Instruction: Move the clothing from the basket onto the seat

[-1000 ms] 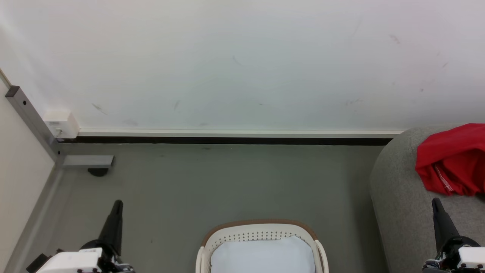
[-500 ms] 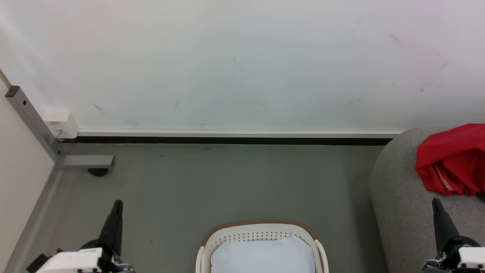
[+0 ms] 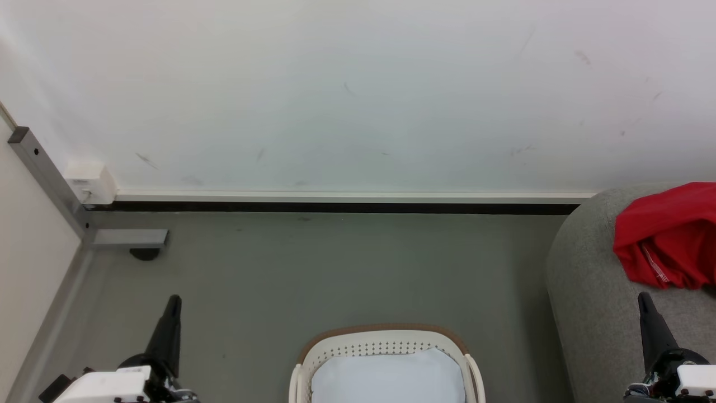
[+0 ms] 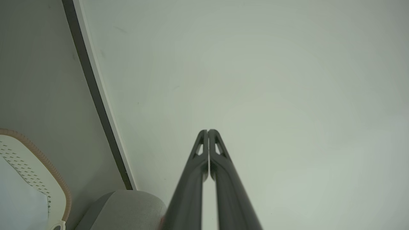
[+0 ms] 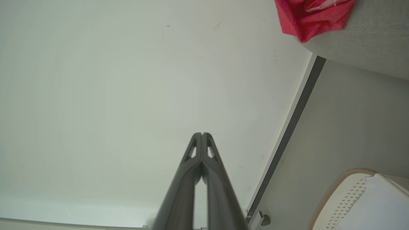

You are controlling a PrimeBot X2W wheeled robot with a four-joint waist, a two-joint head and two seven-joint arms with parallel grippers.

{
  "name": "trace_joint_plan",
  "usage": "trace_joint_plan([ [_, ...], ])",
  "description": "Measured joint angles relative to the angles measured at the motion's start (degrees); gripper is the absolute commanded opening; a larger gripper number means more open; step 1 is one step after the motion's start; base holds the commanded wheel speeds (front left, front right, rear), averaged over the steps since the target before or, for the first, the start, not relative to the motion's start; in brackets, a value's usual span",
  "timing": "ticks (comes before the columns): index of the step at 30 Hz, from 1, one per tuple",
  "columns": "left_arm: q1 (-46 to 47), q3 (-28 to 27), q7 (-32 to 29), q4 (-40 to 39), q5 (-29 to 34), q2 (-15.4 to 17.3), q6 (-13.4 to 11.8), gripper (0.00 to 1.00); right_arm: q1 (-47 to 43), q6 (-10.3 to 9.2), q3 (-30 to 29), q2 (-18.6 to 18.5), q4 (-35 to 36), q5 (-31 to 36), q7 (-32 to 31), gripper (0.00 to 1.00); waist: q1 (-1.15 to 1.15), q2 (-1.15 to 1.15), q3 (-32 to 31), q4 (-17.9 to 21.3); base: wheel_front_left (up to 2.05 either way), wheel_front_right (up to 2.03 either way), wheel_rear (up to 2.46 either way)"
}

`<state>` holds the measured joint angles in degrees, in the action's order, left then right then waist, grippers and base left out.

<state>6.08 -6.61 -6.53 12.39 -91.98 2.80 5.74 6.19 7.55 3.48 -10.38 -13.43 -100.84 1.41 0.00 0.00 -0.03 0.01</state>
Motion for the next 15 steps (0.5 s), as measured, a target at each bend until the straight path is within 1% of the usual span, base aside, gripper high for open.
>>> trace_joint_plan([
  [15,0.01,0.00,0.00,0.00,0.00,0.00,0.00,0.00,0.00,0.00,0.13,-0.12,0.02,-0.02,0.16,0.00,0.00,0.00,0.00,0.00,0.00,0.00,0.00],
])
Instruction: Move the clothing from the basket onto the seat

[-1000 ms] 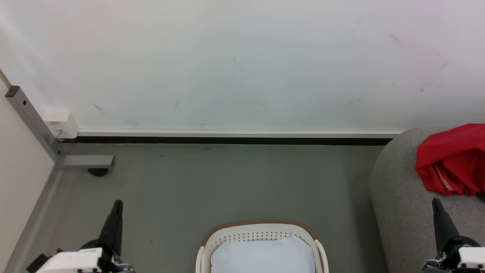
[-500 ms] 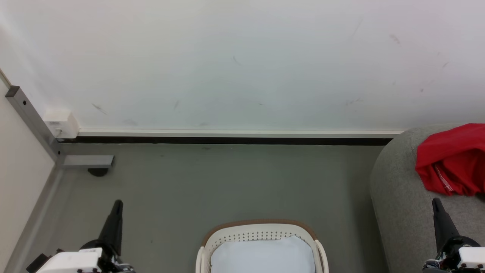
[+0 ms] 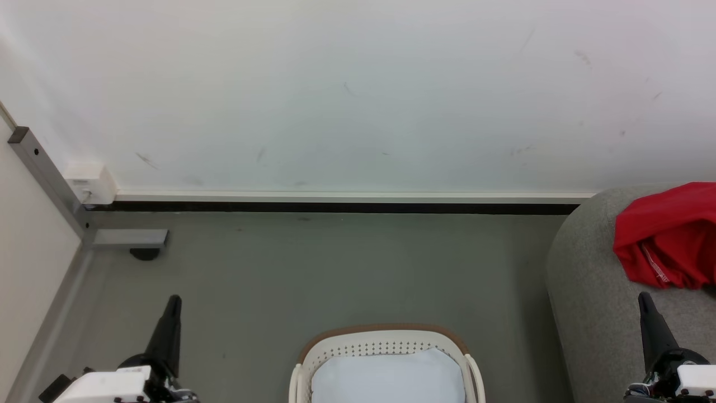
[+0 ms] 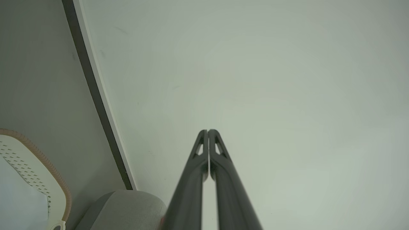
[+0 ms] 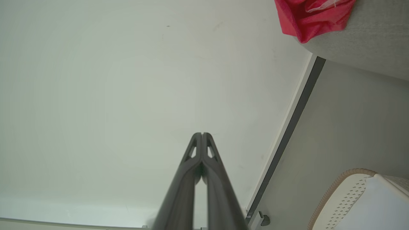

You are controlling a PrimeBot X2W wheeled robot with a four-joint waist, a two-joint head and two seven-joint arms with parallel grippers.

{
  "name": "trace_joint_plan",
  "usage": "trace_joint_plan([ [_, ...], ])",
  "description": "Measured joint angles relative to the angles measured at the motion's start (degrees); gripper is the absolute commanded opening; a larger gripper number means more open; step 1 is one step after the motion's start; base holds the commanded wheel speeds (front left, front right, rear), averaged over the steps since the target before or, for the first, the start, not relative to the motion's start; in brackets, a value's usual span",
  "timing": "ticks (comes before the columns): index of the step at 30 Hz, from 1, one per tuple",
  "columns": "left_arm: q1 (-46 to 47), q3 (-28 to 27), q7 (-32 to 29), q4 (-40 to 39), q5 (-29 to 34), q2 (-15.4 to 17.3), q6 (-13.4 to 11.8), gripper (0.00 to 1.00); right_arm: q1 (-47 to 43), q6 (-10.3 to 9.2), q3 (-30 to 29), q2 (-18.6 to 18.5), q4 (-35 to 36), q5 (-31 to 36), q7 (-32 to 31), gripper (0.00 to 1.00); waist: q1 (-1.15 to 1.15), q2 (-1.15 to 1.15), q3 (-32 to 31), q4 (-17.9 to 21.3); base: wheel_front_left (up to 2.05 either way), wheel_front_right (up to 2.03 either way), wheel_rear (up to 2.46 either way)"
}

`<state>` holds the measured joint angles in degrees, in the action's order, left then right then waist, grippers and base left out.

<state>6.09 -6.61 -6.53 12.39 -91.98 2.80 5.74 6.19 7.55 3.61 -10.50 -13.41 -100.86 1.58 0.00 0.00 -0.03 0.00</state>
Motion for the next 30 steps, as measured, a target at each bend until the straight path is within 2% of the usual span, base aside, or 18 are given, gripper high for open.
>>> trace_joint_plan([
  [30,0.00,0.00,0.00,0.00,0.00,0.00,0.00,0.00,0.01,0.00,0.23,-0.13,0.04,-0.16,0.10,0.00,0.00,0.00,0.00,0.00,0.00,0.00,0.00],
])
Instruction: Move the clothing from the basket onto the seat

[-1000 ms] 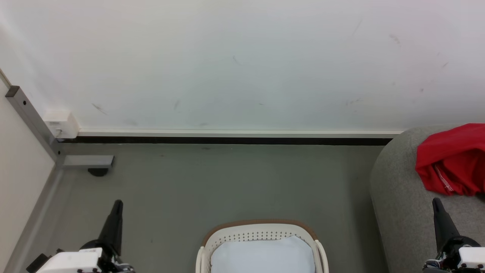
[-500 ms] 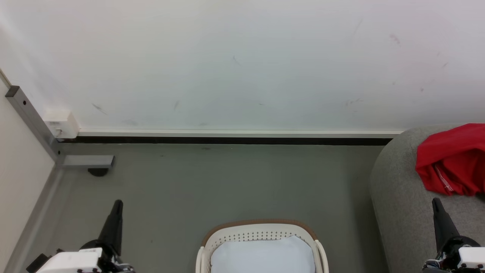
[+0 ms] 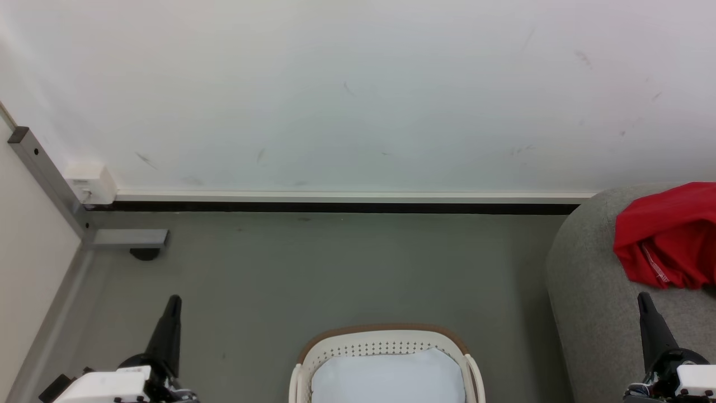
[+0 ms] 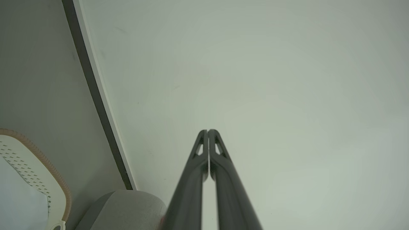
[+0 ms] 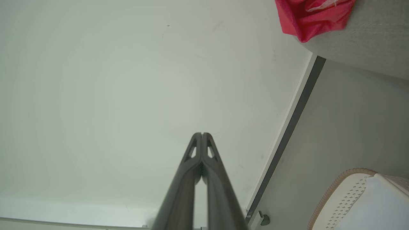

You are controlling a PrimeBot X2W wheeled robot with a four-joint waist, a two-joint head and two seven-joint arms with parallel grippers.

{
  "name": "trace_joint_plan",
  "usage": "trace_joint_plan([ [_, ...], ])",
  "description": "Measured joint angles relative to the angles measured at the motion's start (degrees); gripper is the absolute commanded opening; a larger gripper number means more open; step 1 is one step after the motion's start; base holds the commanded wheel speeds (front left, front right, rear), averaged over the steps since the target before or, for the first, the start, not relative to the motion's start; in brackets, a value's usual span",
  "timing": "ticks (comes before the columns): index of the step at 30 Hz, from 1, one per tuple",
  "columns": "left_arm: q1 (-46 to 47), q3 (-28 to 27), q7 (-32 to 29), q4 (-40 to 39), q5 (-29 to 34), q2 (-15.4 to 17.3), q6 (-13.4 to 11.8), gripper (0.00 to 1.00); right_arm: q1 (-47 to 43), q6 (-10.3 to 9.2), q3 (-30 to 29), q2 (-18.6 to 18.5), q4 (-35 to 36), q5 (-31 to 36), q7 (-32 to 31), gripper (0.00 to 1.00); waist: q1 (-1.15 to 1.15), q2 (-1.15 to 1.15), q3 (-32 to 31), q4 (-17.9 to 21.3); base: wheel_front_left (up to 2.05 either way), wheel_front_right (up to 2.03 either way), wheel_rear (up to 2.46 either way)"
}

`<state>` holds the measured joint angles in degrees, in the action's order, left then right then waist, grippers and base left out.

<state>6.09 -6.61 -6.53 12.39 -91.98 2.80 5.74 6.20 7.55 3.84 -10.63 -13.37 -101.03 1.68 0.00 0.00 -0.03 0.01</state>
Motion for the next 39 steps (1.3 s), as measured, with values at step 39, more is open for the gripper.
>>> trace_joint_plan([
  [39,0.00,0.00,0.00,-0.01,0.00,0.00,0.00,0.00,0.00,0.00,0.33,-0.21,0.05,-0.38,0.26,0.00,0.00,0.00,0.00,0.00,0.00,0.00,0.00],
])
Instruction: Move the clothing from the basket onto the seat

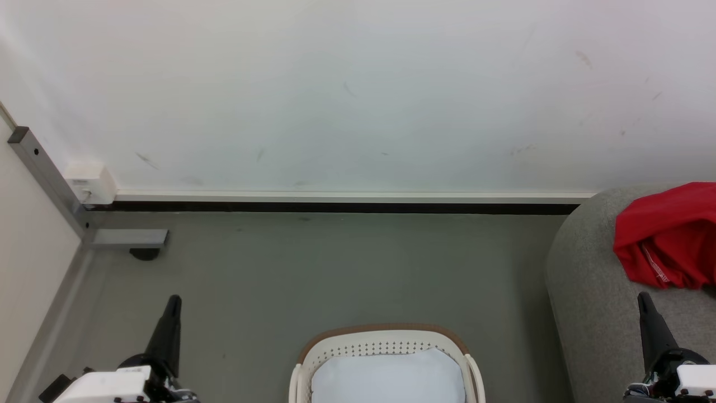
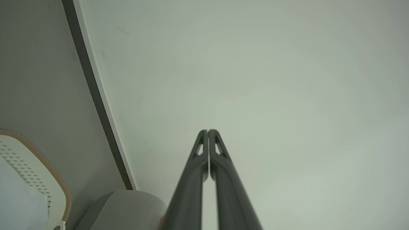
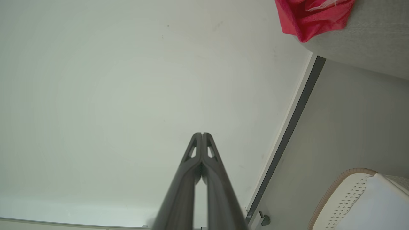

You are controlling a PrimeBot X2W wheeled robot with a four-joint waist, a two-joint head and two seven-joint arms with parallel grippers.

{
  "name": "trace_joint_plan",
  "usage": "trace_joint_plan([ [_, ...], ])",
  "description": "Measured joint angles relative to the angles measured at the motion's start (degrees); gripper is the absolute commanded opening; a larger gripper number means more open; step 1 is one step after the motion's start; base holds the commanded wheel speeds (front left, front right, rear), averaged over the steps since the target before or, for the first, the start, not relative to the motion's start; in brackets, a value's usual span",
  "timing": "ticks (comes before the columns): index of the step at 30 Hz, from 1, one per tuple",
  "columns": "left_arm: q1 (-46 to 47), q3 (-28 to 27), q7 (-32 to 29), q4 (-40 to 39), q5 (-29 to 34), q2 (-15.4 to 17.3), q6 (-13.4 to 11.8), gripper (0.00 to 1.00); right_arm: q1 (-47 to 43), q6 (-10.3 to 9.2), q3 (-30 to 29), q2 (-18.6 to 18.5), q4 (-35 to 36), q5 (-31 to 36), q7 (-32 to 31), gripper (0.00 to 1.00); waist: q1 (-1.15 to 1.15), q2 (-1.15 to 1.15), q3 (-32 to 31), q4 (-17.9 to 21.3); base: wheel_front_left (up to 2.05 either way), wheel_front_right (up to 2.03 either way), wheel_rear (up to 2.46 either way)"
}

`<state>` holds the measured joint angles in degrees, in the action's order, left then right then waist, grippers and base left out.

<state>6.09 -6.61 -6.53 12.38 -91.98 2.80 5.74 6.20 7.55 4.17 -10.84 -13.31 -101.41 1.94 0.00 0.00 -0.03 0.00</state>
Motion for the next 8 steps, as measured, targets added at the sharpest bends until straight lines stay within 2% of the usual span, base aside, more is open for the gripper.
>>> trace_joint_plan([
  [8,0.00,0.00,0.00,0.00,0.00,0.00,0.00,0.00,0.00,0.00,0.05,-0.02,0.02,-0.02,0.09,0.00,0.00,0.00,0.00,0.00,0.00,0.00,0.00],
])
